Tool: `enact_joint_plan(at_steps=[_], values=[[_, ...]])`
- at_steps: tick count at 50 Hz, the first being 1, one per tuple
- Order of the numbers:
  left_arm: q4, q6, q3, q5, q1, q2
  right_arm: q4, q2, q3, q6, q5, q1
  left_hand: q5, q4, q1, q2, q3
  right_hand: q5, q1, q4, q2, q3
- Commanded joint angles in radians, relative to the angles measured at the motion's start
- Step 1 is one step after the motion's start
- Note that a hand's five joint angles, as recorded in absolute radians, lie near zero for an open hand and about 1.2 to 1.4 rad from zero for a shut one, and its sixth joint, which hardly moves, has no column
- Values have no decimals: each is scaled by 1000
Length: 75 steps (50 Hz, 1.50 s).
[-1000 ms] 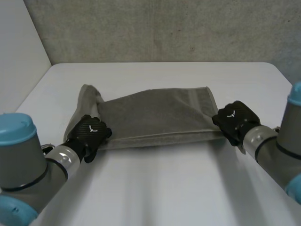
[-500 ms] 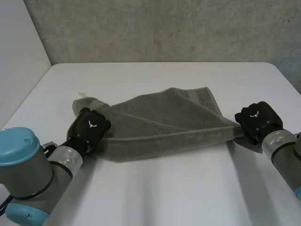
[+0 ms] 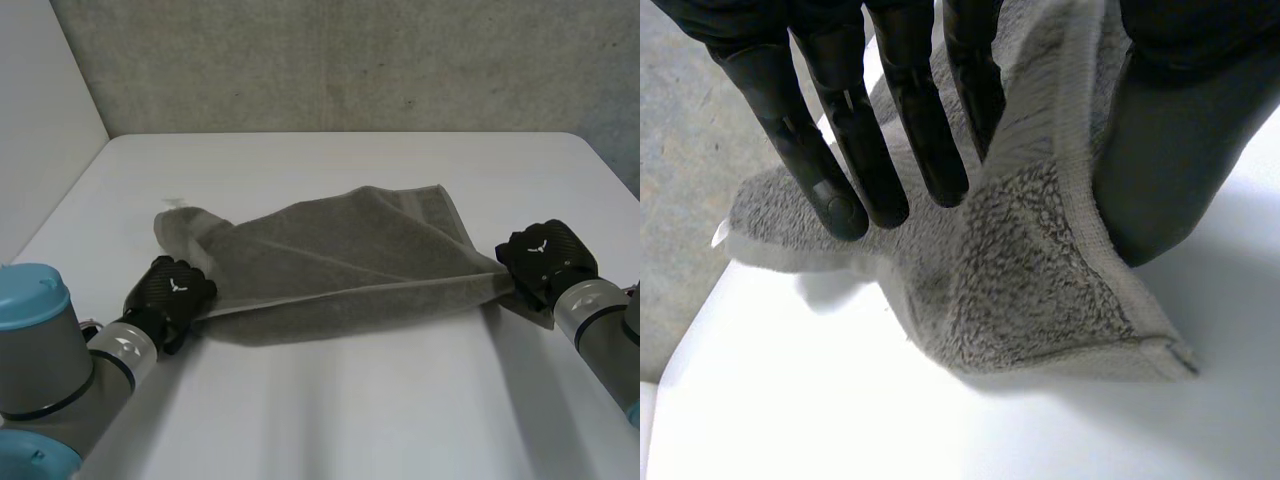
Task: Fold the towel.
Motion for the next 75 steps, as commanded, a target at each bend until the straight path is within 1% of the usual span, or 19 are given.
enact_joint_plan(at_steps=[1,7,11,18,25,28,33,35,42,44,47,48,49,50,52,55,59,66,75], values=[[5,0,24,-11,53,-17,1,-2,3,0,-1,0,-183,-5,-5,-9,-8,24,50,55,65,58],[2,-1,58,-55,76,-16,5,-5,-11,0,0,-8,318,496,496,492,493,24,50,55,65,58],[-7,-11,78,-92,96,24,10,-86,-41,1,3,-11,319,497,497,493,494,24,50,55,65,58],[-12,-70,132,-98,91,337,57,-292,-161,26,4,-12,319,497,497,493,494,24,50,55,65,58],[-112,-127,276,-95,99,452,360,-333,-469,60,-30,-5,319,497,497,493,494,24,50,55,65,58],[-261,-130,393,-75,101,365,545,-237,-593,41,-75,-15,319,497,497,493,494,24,50,55,65,58],[-401,-129,484,-69,105,221,703,-98,-667,-49,-78,-11,319,497,497,493,494,24,50,55,65,58],[-524,-121,563,-66,102,98,747,-58,-679,-107,-69,0,319,497,497,493,494,24,50,55,65,58],[-674,-110,790,-65,81,-46,765,114,-835,-191,-18,46,319,497,497,493,494,24,50,55,65,58],[-668,-115,863,-66,76,-60,726,142,-914,-180,0,64,319,497,497,493,494,24,50,55,65,58],[-488,-199,1034,-69,44,-65,363,182,-1072,-29,62,113,319,497,497,493,494,24,50,55,65,58],[-487,-199,1035,-69,44,-65,361,182,-1072,-28,62,114,319,497,497,493,494,24,50,55,65,58],[-379,-277,1035,-71,35,-50,211,167,-1046,25,82,114,319,497,497,493,494,24,50,55,65,58],[-378,-278,1035,-71,35,-49,209,167,-1046,26,82,114,319,497,497,493,494,24,50,55,65,58],[-189,-435,1018,-72,47,-8,90,87,-976,49,89,118,319,497,497,493,494,24,50,55,65,58],[-154,-509,990,-68,74,41,164,35,-953,46,79,115,319,497,497,493,494,24,50,55,65,58],[-205,-497,950,-61,77,50,271,62,-939,38,50,126,319,497,497,493,494,24,50,55,65,58],[-297,-384,778,56,87,55,421,65,-835,26,27,121,319,497,497,493,494,24,50,55,65,58],[-292,-213,509,92,113,87,479,9,-632,-19,25,106,319,497,497,493,494,24,50,55,65,58]])
